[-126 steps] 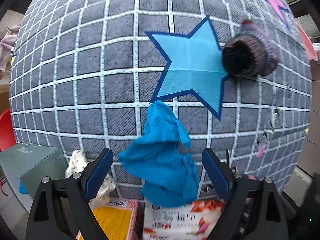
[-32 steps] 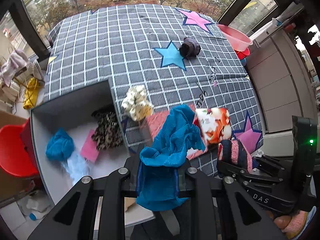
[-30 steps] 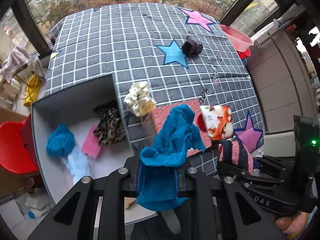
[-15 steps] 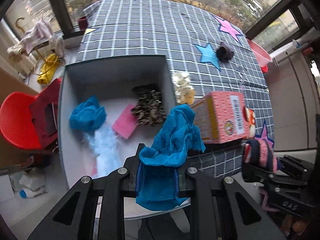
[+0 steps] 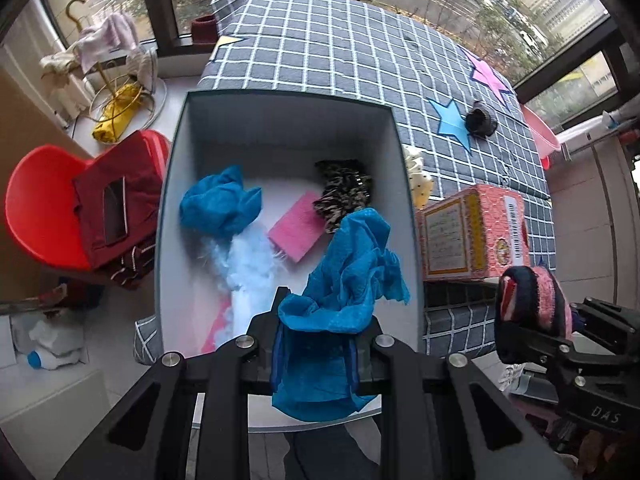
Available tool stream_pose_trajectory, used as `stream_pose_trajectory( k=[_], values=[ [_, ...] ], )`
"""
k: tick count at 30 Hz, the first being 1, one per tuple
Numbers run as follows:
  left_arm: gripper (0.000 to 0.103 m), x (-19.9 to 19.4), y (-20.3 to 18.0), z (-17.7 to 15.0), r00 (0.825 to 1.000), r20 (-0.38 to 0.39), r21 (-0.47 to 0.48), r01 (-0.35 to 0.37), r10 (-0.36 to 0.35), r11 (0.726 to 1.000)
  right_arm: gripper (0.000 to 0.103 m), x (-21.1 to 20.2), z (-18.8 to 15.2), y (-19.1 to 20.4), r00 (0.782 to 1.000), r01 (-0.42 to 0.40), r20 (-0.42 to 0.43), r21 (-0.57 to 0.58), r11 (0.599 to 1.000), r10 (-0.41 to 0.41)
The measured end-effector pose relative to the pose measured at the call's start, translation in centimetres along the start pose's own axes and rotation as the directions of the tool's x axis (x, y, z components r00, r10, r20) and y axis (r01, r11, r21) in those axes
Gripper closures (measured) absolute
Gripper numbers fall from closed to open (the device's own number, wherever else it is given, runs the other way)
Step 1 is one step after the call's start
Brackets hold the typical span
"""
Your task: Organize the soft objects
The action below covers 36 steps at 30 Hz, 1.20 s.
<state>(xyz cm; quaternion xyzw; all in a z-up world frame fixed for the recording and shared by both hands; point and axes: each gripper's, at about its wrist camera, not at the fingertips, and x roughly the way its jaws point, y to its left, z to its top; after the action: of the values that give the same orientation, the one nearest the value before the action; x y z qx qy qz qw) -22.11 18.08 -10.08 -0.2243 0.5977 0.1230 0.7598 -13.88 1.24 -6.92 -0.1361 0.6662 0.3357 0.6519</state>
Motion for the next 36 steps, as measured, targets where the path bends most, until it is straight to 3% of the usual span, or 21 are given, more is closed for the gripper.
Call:
stream_pose_trajectory(
  k=[15, 36],
  values=[
    [0.078, 0.5, 2.9, -1.2, 1.0, -0.014, -0.095, -0.01, 0.009, 0.995, 0.06, 1.9, 1.7, 3.6, 0.998, -0.005, -0.066, -0.111, 0.994, -0.002],
    [0.078, 1.3, 2.1, -0.3, 1.0, -0.024, -0.062, 0.0, -0.001, 0.998, 0.06, 2.1, 2.4, 3.2, 0.998, -0.002, -0.069, -0.097, 0.995, -0.005]
  ],
)
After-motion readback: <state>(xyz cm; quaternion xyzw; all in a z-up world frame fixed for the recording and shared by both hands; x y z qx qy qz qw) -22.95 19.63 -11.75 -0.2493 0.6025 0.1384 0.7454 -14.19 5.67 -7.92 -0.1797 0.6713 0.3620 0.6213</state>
